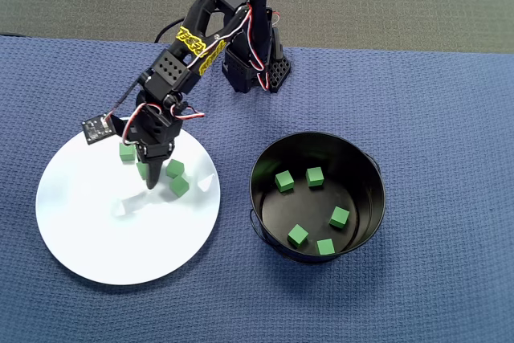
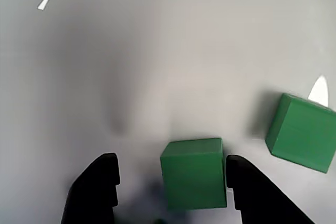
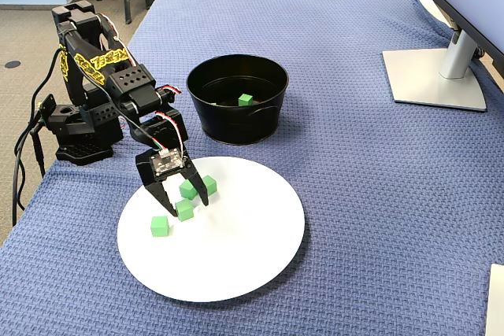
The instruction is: Pick up the green cubes from the white plate and place them in the black recipient
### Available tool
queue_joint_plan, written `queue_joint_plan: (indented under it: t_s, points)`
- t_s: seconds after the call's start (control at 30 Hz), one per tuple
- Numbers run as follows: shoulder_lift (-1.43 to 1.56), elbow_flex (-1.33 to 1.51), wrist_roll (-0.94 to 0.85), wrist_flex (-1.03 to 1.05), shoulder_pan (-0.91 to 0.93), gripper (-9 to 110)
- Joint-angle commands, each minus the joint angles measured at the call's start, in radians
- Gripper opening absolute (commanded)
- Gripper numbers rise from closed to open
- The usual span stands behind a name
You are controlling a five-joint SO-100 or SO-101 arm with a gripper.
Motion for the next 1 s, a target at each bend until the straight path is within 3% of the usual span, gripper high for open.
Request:
queue_joint_plan:
  t_s: [0.0, 0.1, 0.33, 0.6, 0.8, 0.97]
  points:
    - [0.072, 0.008, 0.011, -0.014, -0.017, 18]
    - [0.075, 0.011, 0.011, -0.014, -0.017, 17]
    - [0.071, 0.006, 0.029, -0.028, -0.02, 0]
    - [0.069, -0.009, 0.066, -0.037, -0.02, 0]
    - [0.255, -0.209, 0.31, 0.295, -0.018, 0]
    - [0.454, -0.304, 0.522, 0.522, -0.124, 0]
